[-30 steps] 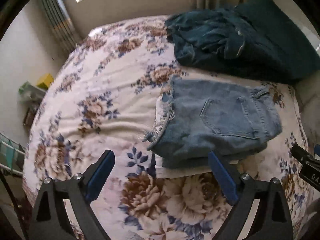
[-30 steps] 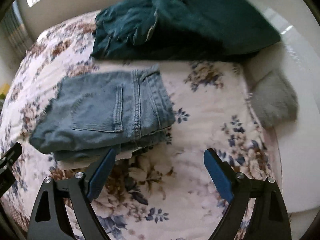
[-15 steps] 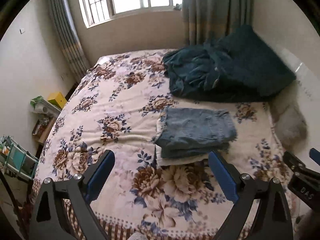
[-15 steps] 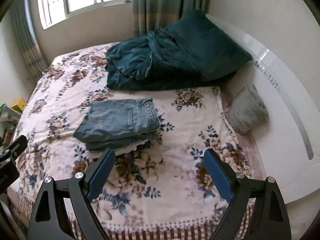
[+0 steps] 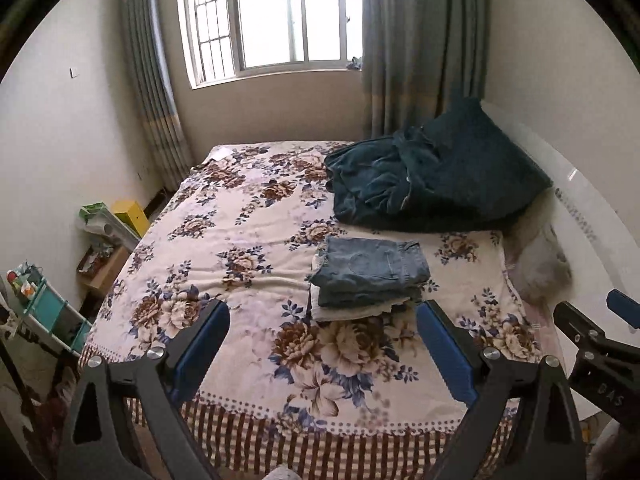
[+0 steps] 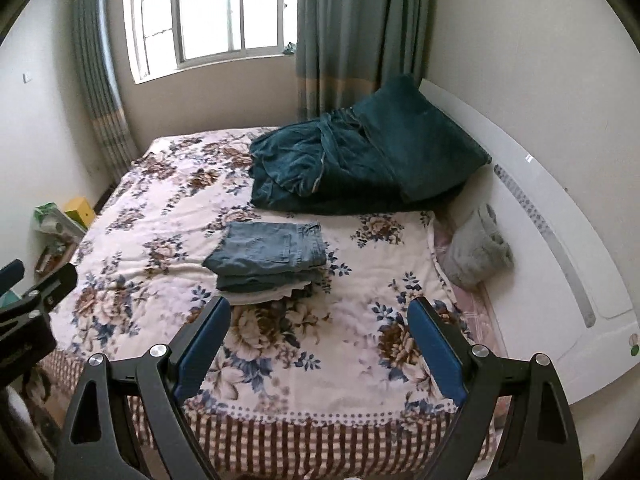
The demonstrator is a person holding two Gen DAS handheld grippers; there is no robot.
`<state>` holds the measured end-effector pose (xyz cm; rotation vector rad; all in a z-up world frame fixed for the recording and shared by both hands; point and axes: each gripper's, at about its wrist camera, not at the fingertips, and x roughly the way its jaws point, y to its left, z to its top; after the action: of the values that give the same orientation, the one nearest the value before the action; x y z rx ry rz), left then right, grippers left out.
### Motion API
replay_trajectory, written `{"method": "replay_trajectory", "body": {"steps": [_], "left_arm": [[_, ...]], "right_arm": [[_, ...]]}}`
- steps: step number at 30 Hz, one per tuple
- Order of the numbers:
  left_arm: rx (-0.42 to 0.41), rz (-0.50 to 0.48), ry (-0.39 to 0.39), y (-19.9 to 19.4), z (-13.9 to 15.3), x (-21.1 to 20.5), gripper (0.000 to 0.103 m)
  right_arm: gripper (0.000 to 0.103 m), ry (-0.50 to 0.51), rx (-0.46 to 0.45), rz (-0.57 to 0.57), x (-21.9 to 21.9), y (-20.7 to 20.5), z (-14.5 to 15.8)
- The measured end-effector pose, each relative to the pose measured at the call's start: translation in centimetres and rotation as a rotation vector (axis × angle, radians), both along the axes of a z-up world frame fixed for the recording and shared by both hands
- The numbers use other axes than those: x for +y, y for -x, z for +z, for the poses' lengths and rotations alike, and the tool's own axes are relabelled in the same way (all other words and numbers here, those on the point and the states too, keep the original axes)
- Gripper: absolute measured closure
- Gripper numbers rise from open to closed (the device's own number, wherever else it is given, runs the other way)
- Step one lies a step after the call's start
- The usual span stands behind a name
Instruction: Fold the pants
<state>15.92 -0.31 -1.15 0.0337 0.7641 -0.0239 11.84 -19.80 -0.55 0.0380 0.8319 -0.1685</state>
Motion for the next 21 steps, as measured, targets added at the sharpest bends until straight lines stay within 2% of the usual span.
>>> {"method": "replay_trajectory", "body": {"steps": [6,11,19,21], "left_arm": [[-0.021,-0.003,-0.006,4.2,2.1,-0.1,0.007],[-0.051,0.002,-0.007,6.8,3.5,0.1,0.007],[-0.073,0.008,-0.008,8.8,4.3,0.1,0.007],[-0.079,0.012,-0.006,9.0,4.3,0.1,0.007]], "right_arm": [[0.011,-0.014,-0.063,0.014,0.7,5.9,4.2],[0.011,-0.007,-0.095,0.024,1.2,9.5,6.5],[0.011,-0.021,-0.102,0.026,0.7,11.3,7.5],[0.007,-0.010,-0.105,0.023,0.8,11.3,7.4]]}}
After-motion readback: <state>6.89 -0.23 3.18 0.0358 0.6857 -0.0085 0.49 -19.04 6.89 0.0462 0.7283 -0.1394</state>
